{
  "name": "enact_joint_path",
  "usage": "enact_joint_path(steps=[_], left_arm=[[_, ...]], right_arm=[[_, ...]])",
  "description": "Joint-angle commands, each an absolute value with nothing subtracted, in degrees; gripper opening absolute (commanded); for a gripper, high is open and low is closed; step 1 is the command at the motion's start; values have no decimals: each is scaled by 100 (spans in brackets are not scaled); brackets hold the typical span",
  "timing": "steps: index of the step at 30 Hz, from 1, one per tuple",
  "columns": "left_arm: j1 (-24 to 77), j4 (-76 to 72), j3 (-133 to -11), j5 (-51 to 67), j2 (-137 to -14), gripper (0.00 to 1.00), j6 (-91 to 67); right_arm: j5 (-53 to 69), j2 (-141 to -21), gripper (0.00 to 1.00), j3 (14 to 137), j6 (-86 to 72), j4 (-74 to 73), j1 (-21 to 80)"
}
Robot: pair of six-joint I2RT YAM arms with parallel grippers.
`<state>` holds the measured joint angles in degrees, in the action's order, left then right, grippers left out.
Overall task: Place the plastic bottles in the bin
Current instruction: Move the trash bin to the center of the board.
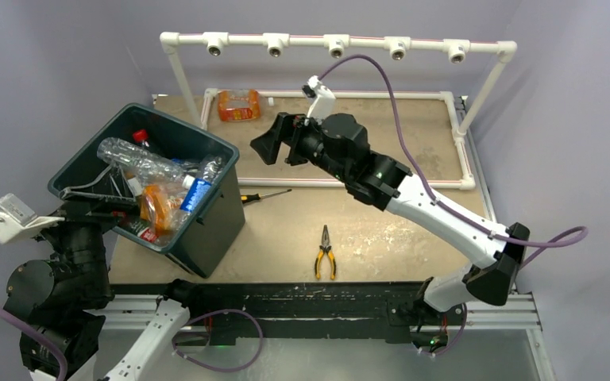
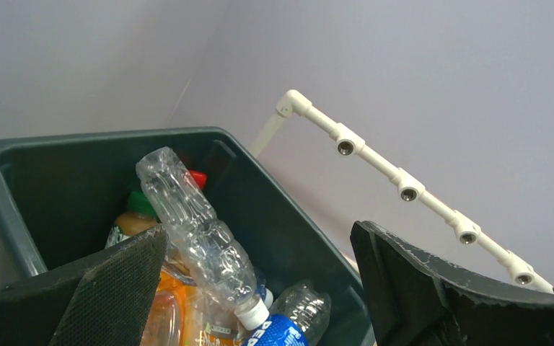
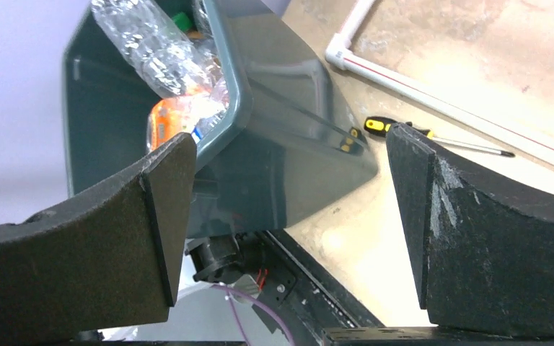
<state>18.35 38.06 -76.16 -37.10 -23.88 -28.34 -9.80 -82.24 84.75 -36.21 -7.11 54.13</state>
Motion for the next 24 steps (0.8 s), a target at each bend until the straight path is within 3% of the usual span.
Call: enact_joint_path(steps=[1, 11, 20, 24], left_arm=[[1789, 4014, -7507, -3789, -2294, 99, -3058], [1788, 4221, -7484, -3777, -2086, 99, -2976], [1788, 4313, -7462, -3709, -1955, 99, -3022], [1793, 4300, -7411, -3697, -1917, 99, -3032]], right_arm=[[-820, -8815, 99, 9381, -3215, -2668, 5651], [-1122, -9294, 99, 10331, -3404, -2716, 6046], [-1433, -8814, 99, 10144, -3735, -2490, 6056], [-1190, -9374, 99, 10986, -3637, -3036, 6056]])
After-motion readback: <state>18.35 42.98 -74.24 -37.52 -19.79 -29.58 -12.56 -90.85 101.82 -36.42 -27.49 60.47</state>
